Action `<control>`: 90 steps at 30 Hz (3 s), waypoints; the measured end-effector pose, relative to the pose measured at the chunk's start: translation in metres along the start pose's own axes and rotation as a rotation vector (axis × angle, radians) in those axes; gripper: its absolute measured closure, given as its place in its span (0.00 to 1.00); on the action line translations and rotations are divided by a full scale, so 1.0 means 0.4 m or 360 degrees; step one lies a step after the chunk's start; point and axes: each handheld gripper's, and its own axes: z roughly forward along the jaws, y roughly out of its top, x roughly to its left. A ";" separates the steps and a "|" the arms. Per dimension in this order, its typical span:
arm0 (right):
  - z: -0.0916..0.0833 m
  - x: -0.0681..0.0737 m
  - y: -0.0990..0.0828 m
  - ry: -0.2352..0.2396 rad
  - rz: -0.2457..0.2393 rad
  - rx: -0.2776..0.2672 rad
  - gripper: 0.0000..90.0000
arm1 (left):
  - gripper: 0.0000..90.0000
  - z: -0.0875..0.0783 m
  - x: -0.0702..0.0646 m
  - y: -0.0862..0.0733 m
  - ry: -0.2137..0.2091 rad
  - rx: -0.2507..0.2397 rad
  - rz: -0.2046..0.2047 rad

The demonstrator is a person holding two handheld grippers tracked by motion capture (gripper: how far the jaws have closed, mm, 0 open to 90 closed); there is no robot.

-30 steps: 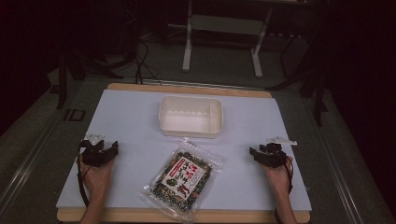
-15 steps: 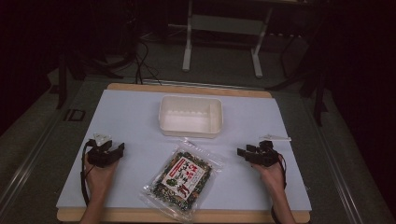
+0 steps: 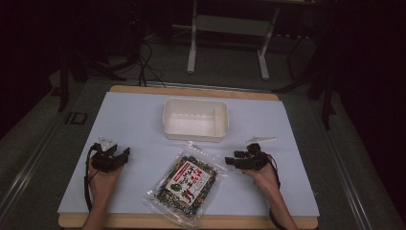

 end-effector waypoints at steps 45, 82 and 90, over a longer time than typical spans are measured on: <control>0.182 0.091 0.100 0.0393 -0.0232 0.0360 0.72 | 0.51 0.000 -0.007 0.000 -0.0004 0.0001 0.0040; 0.139 0.176 0.227 0.0235 -0.0530 0.0382 0.99 | 0.51 0.000 -0.009 0.000 -0.0018 -0.0008 0.0045; 0.116 0.191 0.261 0.0217 -0.0567 0.0331 1.00 | 0.51 -0.001 -0.009 0.000 -0.0025 -0.0011 0.0046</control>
